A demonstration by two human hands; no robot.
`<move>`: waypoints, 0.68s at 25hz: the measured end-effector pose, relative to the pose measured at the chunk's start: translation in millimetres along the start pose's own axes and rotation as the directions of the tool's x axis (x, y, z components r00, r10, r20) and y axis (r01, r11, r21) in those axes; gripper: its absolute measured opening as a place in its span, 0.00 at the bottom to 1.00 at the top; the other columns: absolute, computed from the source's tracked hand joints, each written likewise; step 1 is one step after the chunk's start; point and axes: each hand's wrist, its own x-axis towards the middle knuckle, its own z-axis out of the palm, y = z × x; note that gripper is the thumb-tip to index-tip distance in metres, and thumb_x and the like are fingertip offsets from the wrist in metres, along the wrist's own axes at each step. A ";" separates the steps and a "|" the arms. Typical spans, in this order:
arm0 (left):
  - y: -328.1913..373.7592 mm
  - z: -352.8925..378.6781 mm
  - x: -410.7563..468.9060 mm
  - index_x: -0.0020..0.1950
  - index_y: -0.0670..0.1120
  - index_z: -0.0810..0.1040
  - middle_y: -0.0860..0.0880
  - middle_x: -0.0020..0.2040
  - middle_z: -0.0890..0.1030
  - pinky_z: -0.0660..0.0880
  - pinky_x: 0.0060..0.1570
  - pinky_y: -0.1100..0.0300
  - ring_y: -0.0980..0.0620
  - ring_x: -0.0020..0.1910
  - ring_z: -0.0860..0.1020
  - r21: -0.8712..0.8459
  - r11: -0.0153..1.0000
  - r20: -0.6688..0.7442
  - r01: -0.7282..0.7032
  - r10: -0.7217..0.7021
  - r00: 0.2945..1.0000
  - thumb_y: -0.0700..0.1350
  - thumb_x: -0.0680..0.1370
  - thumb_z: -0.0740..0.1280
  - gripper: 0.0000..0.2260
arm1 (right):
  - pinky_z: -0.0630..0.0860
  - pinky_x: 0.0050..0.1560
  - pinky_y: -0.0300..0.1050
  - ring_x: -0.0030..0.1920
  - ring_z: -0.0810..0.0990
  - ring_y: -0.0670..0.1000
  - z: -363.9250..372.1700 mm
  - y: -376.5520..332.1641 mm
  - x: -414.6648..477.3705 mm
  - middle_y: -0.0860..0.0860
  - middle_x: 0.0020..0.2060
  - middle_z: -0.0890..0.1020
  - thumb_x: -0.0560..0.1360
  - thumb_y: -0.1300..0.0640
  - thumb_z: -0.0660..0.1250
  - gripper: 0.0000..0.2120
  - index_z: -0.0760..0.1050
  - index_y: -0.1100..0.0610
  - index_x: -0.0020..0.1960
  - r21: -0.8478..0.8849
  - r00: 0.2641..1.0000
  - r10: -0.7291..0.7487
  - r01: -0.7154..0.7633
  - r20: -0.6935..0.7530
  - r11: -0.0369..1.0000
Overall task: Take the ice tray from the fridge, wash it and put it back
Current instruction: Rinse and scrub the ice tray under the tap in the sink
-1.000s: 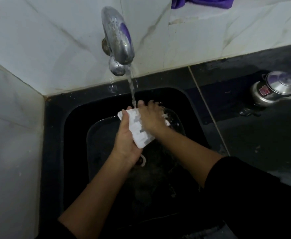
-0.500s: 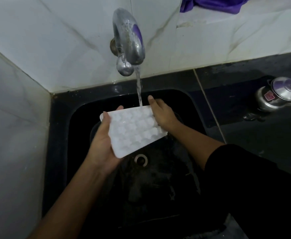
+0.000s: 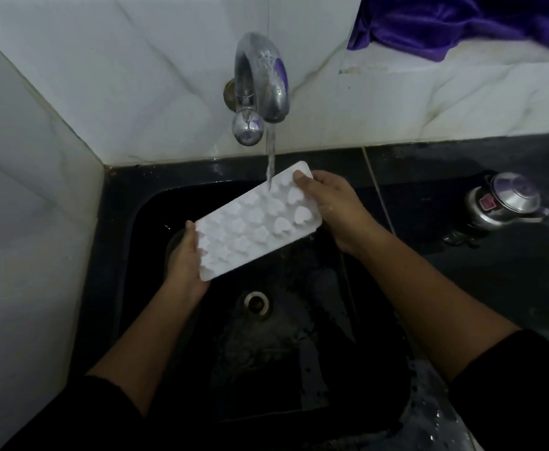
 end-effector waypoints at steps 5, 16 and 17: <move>-18.5 35.7 -13.3 0.70 0.41 0.81 0.40 0.65 0.84 0.78 0.68 0.43 0.41 0.63 0.84 -0.050 0.996 0.073 0.077 -0.073 0.995 0.51 0.85 0.66 0.19 | 0.82 0.59 0.59 0.53 0.86 0.58 -36.1 -9.3 -16.1 0.60 0.52 0.87 0.83 0.53 0.67 0.12 0.82 0.61 0.57 -0.032 0.995 -0.037 0.034 -0.094 0.999; 67.2 26.7 -91.1 0.71 0.43 0.77 0.44 0.64 0.85 0.82 0.58 0.51 0.47 0.62 0.85 -0.058 0.979 0.167 -0.195 0.202 0.965 0.57 0.87 0.54 0.23 | 0.82 0.37 0.48 0.39 0.82 0.52 -19.9 47.4 -10.0 0.55 0.43 0.83 0.83 0.61 0.60 0.10 0.79 0.56 0.48 -0.047 0.954 0.249 -0.260 -0.170 0.964; 75.7 23.2 -95.9 0.71 0.42 0.76 0.44 0.64 0.85 0.83 0.57 0.52 0.48 0.62 0.85 -0.067 0.973 0.172 -0.219 0.228 0.958 0.58 0.87 0.55 0.24 | 0.82 0.35 0.47 0.39 0.82 0.52 -9.0 50.1 -5.7 0.55 0.44 0.83 0.83 0.61 0.59 0.10 0.79 0.57 0.50 -0.049 0.955 0.265 -0.273 -0.130 0.961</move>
